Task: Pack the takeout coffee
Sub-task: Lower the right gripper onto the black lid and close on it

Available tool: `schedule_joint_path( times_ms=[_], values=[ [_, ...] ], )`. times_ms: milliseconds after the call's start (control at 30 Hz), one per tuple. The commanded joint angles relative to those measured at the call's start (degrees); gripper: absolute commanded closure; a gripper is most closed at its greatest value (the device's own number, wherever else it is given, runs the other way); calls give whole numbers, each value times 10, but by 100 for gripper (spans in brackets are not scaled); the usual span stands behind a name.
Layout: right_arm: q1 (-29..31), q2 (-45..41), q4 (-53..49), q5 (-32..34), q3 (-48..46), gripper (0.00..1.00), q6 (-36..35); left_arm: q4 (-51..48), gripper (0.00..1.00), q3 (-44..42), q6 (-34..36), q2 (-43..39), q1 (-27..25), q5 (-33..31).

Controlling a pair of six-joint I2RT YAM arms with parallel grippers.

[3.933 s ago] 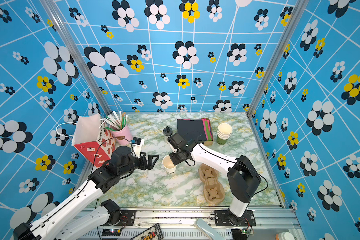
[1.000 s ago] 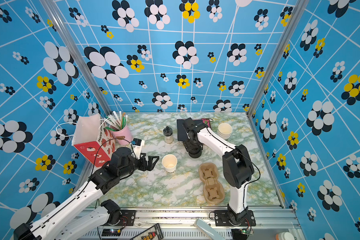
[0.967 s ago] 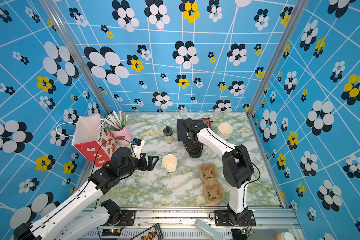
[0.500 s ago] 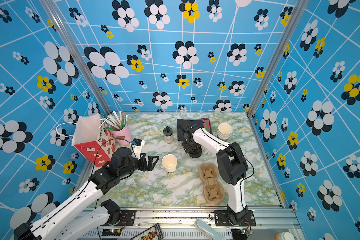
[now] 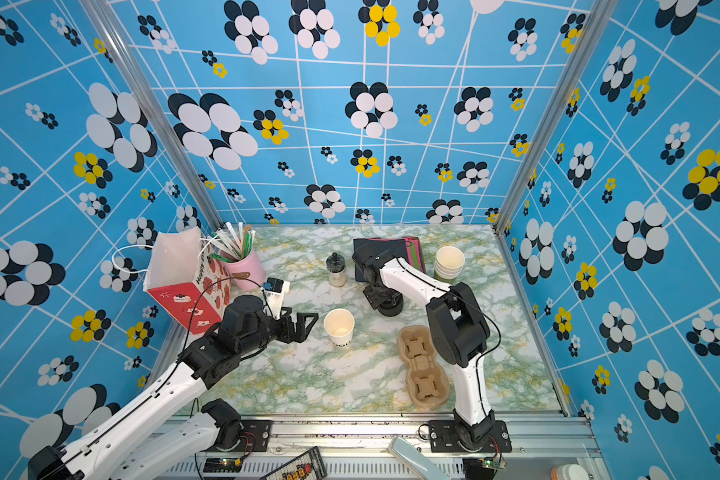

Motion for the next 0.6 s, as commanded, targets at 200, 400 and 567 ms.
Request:
schedule_joint_path(
  times_ms=[200, 400, 567],
  values=[
    [5, 11, -19, 14, 7, 32, -6, 10, 0, -10, -2, -4, -1, -5],
    [5, -9, -18, 8, 8, 36, -1, 10, 0, -11, -3, -4, -1, -5],
    [5, -41, -21, -3, 12, 36, 1, 11, 0, -9, -3, -4, -1, -5]
  ],
)
